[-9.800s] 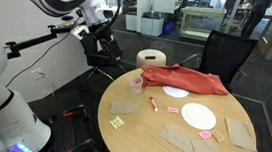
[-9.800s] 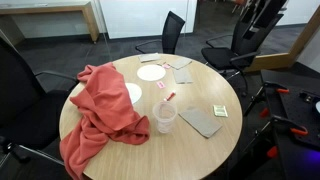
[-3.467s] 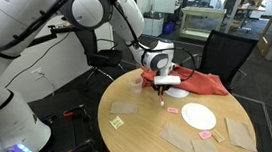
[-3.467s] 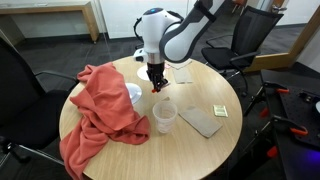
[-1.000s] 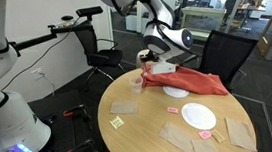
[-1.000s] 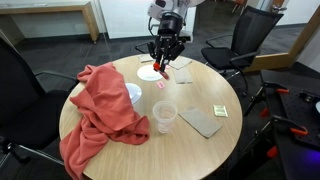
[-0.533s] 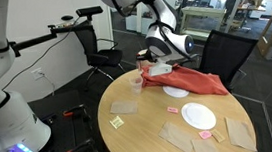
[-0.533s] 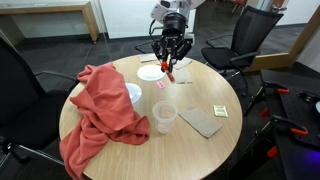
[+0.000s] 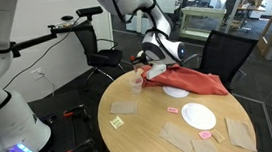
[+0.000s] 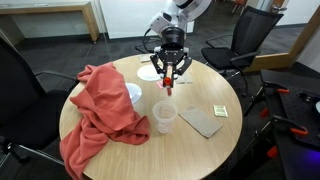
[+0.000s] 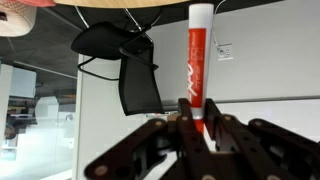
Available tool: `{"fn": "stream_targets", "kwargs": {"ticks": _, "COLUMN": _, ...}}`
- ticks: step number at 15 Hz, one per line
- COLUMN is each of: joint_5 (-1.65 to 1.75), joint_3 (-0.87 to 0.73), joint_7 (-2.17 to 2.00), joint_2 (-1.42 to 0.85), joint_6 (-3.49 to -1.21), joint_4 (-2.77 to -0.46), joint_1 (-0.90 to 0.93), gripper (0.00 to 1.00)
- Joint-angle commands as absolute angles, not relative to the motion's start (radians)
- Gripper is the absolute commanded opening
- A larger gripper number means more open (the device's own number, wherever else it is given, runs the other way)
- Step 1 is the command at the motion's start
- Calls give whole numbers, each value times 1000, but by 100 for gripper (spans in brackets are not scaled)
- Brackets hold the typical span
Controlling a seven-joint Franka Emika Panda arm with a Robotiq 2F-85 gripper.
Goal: Pick up the pen from table and put it in the plastic colourless cup.
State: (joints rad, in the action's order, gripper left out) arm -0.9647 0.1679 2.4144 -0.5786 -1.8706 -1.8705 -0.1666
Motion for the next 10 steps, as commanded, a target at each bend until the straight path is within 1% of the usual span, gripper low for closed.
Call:
{"fn": "stream_targets", "kwargs": {"ticks": 1, "joint_5": -992, "joint_3": 147, "joint_7": 2488, "joint_2": -637, "joint_6": -1796, "joint_4": -1817, "joint_1": -146, "gripper": 5}}
{"fn": "stream_targets", "kwargs": {"ticks": 10, "joint_5": -1009, "joint_3": 129, "joint_7": 2488, "joint_2": -751, "joint_6": -1716, "joint_4": -1719, "joint_1": -149, "gripper": 5}}
